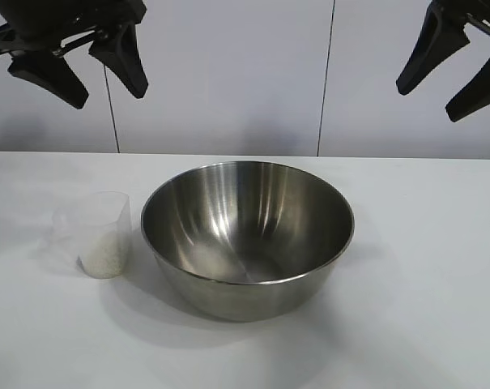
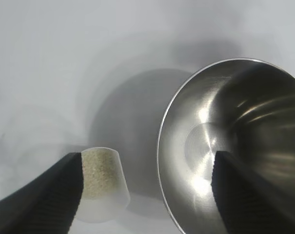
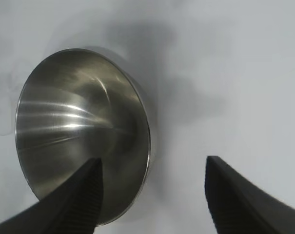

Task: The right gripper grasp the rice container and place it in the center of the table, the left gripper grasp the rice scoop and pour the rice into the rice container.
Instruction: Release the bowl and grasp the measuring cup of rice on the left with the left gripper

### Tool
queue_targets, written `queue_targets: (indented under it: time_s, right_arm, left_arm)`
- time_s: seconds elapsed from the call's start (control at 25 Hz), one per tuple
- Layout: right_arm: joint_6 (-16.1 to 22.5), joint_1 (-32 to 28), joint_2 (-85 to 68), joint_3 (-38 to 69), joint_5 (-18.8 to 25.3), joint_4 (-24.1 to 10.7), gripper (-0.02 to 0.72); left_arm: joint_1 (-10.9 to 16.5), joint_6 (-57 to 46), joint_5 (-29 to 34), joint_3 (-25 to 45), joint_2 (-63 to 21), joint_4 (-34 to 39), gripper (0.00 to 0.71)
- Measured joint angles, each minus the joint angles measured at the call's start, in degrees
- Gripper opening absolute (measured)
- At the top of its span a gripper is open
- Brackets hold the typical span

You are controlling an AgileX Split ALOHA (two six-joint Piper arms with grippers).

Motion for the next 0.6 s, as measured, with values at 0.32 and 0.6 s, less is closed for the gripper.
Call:
queue_targets:
  time_s: [0.32,0.6]
  right_arm:
    - [0.0,0.0,0.0,0.0,-0.1,-0.9,0.422]
    - [-0.1,0.0,0.0,0.0,-0.3,-1.7,0.422]
  left_arm:
    - [1.7,3.8,-24.8,19.5,-10.6,-3.4,0.533]
    - [-3.2,5.6,-56.6,44.4,-19.7,-4.0,0.533]
